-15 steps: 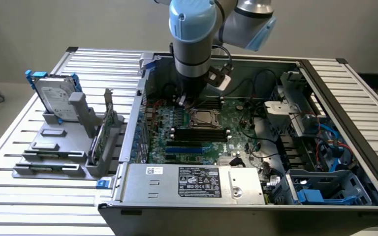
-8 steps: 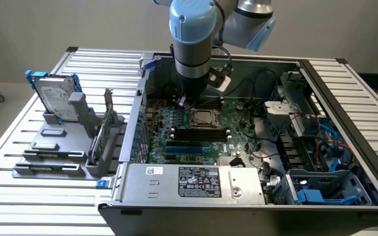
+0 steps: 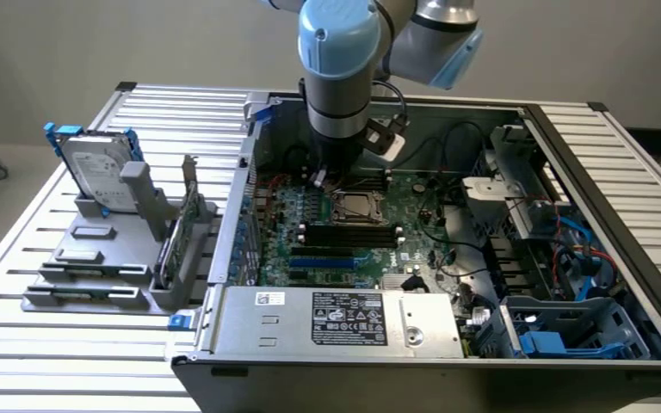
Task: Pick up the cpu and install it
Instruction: 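Install the first cpu locking lever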
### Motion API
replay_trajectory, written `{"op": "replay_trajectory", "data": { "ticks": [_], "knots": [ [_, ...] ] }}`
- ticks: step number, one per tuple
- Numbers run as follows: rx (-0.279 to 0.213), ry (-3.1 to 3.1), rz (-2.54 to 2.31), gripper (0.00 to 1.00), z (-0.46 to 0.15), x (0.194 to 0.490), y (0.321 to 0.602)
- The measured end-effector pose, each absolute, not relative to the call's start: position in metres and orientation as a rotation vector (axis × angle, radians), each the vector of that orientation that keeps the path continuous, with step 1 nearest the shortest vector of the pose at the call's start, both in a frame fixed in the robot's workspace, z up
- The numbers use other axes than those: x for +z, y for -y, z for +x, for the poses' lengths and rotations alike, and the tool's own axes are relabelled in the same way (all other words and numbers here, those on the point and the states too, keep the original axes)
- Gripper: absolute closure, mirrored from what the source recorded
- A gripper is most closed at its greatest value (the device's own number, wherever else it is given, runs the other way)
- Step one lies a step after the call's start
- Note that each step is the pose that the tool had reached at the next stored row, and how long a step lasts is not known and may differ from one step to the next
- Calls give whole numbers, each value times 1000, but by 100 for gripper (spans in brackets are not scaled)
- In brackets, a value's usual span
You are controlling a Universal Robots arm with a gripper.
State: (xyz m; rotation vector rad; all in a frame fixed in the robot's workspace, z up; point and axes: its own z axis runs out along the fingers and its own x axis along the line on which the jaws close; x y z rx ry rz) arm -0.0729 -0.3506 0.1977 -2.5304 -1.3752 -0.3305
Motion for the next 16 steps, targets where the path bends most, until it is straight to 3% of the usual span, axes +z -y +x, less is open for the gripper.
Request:
{"op": "replay_trajectory", "data": {
  "ticks": [16],
  "knots": [
    [-331, 1373, -2532, 89, -68, 194, 351]
  ]
}}
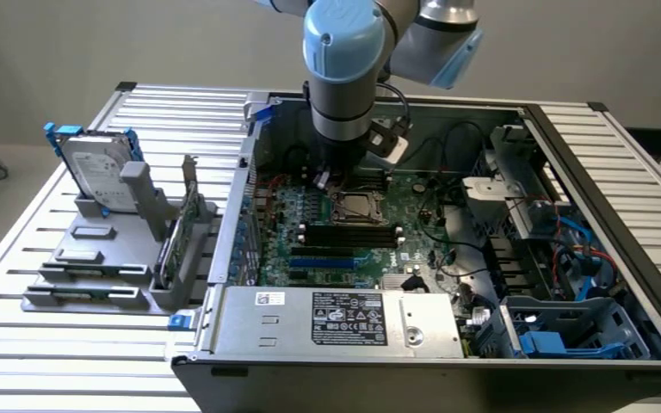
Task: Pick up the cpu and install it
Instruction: 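Install the first cpu locking lever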
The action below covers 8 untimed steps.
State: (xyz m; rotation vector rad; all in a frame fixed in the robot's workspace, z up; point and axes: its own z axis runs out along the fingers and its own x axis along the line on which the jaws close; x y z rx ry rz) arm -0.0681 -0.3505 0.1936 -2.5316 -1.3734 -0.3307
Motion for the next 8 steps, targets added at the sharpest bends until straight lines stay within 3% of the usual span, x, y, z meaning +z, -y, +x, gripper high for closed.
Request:
{"op": "replay_trajectory", "data": {
  "ticks": [8],
  "knots": [
    [-331, 1371, -2533, 89, -67, 192, 350]
  ]
}}
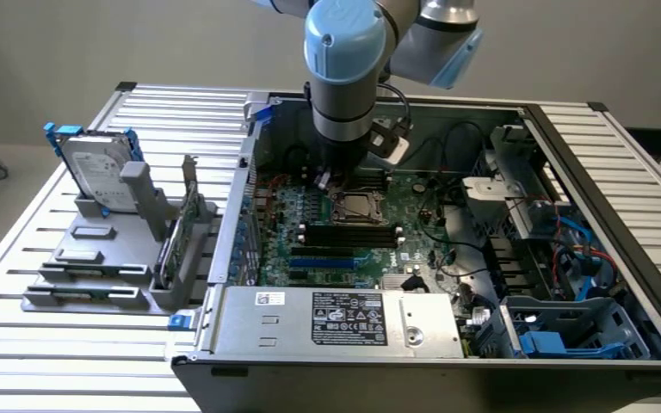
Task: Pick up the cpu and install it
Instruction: 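Install the first cpu locking lever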
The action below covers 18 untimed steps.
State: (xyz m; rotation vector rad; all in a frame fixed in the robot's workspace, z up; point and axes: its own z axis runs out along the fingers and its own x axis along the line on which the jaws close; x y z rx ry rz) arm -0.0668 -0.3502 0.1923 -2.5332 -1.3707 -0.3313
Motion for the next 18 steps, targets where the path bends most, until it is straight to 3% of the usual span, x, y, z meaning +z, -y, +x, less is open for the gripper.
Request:
{"op": "replay_trajectory", "data": {
  "ticks": [18],
  "knots": [
    [-335, 1347, -2548, 89, -65, 191, 349]
  ]
}}
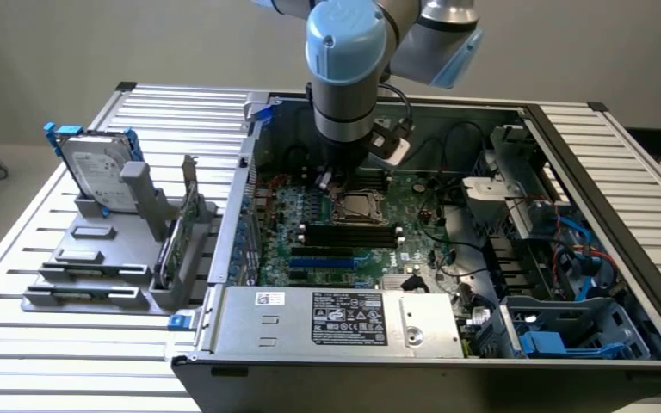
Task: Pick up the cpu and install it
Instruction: 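Install the first cpu locking lever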
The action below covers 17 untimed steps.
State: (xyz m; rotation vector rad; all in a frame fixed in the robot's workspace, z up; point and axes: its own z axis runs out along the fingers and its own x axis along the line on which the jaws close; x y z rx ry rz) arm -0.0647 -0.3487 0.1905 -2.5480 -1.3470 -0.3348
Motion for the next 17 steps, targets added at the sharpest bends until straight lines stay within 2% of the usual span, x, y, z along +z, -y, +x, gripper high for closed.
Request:
{"op": "replay_trajectory", "data": {
  "ticks": [17],
  "knots": [
    [-338, 1324, -2562, 89, -60, 189, 349]
  ]
}}
